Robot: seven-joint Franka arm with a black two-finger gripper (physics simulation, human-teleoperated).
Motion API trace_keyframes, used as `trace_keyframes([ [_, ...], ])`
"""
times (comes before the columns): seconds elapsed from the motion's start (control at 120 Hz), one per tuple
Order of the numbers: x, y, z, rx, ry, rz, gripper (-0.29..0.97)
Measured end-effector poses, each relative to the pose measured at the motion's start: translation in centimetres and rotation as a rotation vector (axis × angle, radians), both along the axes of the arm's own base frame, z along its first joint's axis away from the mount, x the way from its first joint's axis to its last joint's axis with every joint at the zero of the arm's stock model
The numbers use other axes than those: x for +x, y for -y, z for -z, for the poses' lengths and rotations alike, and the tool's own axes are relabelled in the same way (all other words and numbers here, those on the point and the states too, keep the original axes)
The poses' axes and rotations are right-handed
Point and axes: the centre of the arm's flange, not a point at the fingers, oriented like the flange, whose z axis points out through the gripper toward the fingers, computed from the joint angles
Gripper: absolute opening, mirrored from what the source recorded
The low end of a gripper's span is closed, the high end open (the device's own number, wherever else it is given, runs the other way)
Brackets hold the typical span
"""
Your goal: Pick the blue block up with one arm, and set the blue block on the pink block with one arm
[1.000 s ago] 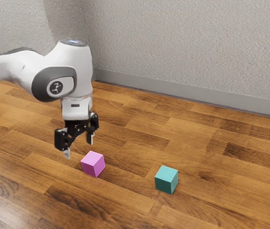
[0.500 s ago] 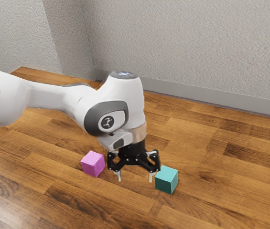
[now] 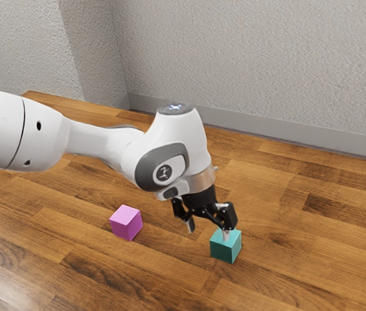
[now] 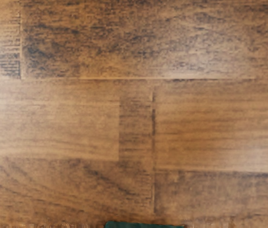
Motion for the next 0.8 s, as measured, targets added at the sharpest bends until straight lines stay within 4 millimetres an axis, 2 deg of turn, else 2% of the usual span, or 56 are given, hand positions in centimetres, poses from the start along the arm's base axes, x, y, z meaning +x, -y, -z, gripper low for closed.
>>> trace_keyframes([
  [0.183, 0.8, 0.2, 1.0, 0.006, -0.020, 0.033, 0.68],
  [0.242, 1.1, 0.2, 2.0, 0.013, -0.042, 0.040, 0.68],
  [0.417, 3.2, 0.8, 3.1, 0.017, -0.047, 0.063, 0.68],
  [0.5, 3.6, 0.8, 4.0, 0.023, -0.060, 0.070, 0.68],
  [0.642, 4.2, 0.9, 4.2, 0.028, -0.056, 0.085, 0.68],
  [0.8, 4.6, 1.0, 5.2, 0.035, -0.067, 0.098, 0.68],
])
